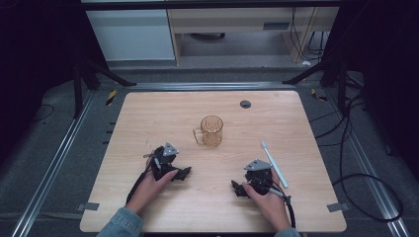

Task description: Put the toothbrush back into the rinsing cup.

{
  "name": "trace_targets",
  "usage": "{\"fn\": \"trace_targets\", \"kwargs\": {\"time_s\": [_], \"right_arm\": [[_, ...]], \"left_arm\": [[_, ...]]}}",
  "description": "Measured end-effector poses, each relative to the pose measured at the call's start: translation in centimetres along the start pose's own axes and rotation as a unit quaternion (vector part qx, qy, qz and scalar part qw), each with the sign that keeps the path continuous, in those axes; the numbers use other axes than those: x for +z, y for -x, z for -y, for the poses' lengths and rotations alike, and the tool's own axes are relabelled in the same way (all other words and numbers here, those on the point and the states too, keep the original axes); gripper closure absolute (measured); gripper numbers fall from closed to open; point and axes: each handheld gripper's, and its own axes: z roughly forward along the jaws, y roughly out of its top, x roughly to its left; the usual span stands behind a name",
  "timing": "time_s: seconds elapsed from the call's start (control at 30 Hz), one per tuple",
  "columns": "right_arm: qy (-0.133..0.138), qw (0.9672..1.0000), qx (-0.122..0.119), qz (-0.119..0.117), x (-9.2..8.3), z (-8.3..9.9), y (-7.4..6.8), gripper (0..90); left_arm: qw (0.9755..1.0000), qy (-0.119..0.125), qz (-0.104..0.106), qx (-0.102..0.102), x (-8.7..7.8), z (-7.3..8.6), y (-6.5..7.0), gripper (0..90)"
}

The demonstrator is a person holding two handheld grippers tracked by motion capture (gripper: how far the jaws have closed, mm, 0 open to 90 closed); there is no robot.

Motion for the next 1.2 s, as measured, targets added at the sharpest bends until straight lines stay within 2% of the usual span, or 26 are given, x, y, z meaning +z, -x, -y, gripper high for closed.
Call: {"fn": "trace_targets", "kwargs": {"time_s": [0.1, 0.13, 0.27, 0.4, 0.43, 0.47, 0.5, 0.57, 0.6, 0.63, 0.67, 0.73, 0.8, 0.9, 1.07, 1.1, 1.2], "right_arm": [[0.000, 1.0000, -0.002, 0.002, 0.0, 0.0, 0.0, 5.8], [-0.005, 1.0000, -0.003, 0.000, -0.1, -0.2, -0.1, 10.5], [-0.037, 0.9980, -0.047, 0.023, -1.8, -2.1, 0.0, 13.4], [-0.059, 0.9967, -0.042, 0.037, -3.1, -3.9, 0.7, 15.0], [-0.070, 0.9958, -0.042, 0.042, -3.5, -4.4, 1.1, 15.5], [-0.087, 0.9933, -0.053, 0.056, -4.0, -5.1, 1.5, 15.5], [-0.087, 0.9933, -0.053, 0.056, -4.0, -5.1, 1.5, 15.5], [-0.106, 0.9899, -0.066, 0.066, -4.4, -5.9, 2.3, 16.1], [-0.117, 0.9879, -0.070, 0.075, -5.0, -6.6, 3.3, 18.1], [-0.117, 0.9879, -0.070, 0.075, -5.0, -6.6, 3.3, 18.1], [-0.130, 0.9846, -0.076, 0.089, -5.5, -7.3, 4.3, 20.2], [-0.131, 0.9840, -0.080, 0.090, -5.7, -7.6, 4.7, 22.4], [-0.140, 0.9843, -0.073, 0.078, -6.1, -8.1, 5.8, 28.0], [-0.164, 0.9819, -0.061, 0.074, -6.0, -8.4, 7.2, 30.4], [-0.185, 0.9790, -0.046, 0.074, -5.9, -9.2, 7.9, 31.6], [-0.200, 0.9756, -0.057, 0.070, -5.7, -9.7, 8.2, 40.4], [-0.209, 0.9745, -0.052, 0.063, -5.5, -10.1, 8.4, 42.9]], "left_arm": [[1.0000, 0.000, -0.001, -0.001, 0.0, 0.0, 0.0, 0.0], [1.0000, 0.000, -0.001, -0.001, 0.0, 0.0, 0.0, 0.0], [1.0000, 0.001, -0.003, -0.004, 0.1, -0.1, 0.0, 0.0], [1.0000, 0.000, -0.006, -0.007, 0.1, -0.1, 0.0, 0.0], [0.9999, 0.000, -0.007, -0.009, 0.1, -0.1, 0.0, 0.0], [0.9999, 0.000, -0.008, -0.009, 0.1, -0.1, 0.1, 0.0], [0.9999, 0.000, -0.009, -0.011, 0.1, -0.1, 0.1, 0.0], [0.9999, 0.000, -0.010, -0.012, 0.1, -0.1, 0.1, 0.0], [0.9999, 0.000, -0.010, -0.012, 0.1, -0.2, 0.1, 0.0], [0.9999, 0.000, -0.010, -0.012, 0.1, -0.2, 0.1, 0.0], [0.9999, 0.000, -0.010, -0.012, 0.2, -0.2, 0.1, 0.0], [0.9999, 0.000, -0.010, -0.011, 0.2, -0.2, 0.1, 0.0], [0.9999, 0.000, -0.010, -0.011, 0.2, -0.2, 0.1, 0.0], [0.9999, 0.000, -0.010, -0.012, 0.2, -0.2, 0.1, 0.0], [0.9999, 0.000, -0.010, -0.012, 0.2, -0.2, 0.1, 0.0], [0.9999, 0.002, -0.010, -0.014, 0.2, -0.2, 0.1, 0.0], [0.9999, 0.002, -0.011, -0.013, 0.2, -0.2, 0.1, 0.0]]}}
